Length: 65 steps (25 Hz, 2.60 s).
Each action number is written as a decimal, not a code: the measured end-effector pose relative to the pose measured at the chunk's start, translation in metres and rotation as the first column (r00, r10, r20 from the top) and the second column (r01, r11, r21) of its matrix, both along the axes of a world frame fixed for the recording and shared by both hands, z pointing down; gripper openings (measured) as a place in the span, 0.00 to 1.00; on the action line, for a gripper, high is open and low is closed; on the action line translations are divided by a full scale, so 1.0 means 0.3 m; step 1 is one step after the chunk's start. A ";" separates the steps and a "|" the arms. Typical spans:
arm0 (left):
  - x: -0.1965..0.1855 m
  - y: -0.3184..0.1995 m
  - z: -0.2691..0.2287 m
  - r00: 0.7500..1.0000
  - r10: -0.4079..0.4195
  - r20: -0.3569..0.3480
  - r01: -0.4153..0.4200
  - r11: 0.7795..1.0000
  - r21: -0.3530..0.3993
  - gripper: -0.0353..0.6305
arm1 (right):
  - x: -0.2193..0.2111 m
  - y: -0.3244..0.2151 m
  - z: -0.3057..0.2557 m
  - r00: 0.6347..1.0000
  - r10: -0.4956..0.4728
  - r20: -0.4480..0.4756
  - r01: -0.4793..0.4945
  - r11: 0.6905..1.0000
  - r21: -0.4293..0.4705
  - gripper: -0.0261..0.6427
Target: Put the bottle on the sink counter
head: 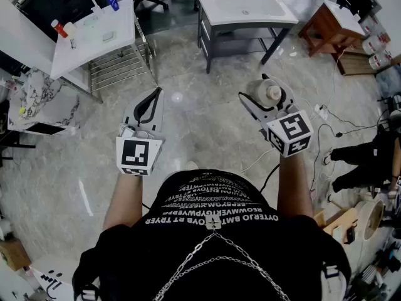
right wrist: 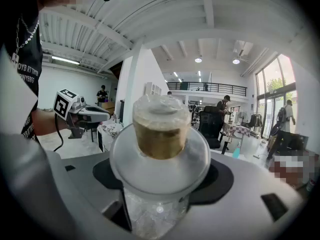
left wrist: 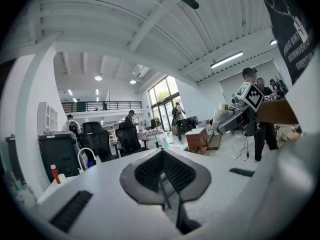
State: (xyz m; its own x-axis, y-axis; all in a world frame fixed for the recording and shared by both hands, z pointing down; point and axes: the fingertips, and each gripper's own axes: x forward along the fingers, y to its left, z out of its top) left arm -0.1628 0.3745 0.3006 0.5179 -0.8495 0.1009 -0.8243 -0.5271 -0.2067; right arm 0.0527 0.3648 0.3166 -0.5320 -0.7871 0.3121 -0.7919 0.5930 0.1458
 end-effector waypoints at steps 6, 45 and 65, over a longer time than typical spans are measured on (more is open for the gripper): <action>-0.052 -0.015 0.003 1.000 0.009 -0.005 -0.009 1.000 0.002 0.06 | -0.056 -0.004 0.001 1.000 -0.006 0.019 0.006 1.000 -0.006 0.54; 0.174 -0.836 0.026 0.999 -0.047 0.002 0.047 0.999 0.000 0.06 | 0.206 -0.817 0.018 0.998 -0.016 0.057 0.017 1.000 -0.011 0.54; 0.390 -1.223 0.032 0.992 -0.122 0.039 0.122 0.993 -0.008 0.06 | 0.413 -1.264 0.044 0.990 -0.116 0.080 0.118 0.993 -0.026 0.54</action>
State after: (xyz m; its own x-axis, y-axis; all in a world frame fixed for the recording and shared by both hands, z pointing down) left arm -0.0457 0.0076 0.3101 0.4064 -0.9048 0.1274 -0.8741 -0.4255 -0.2342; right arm 0.1765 -0.0144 0.3298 -0.6435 -0.7088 0.2888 -0.7251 0.6855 0.0667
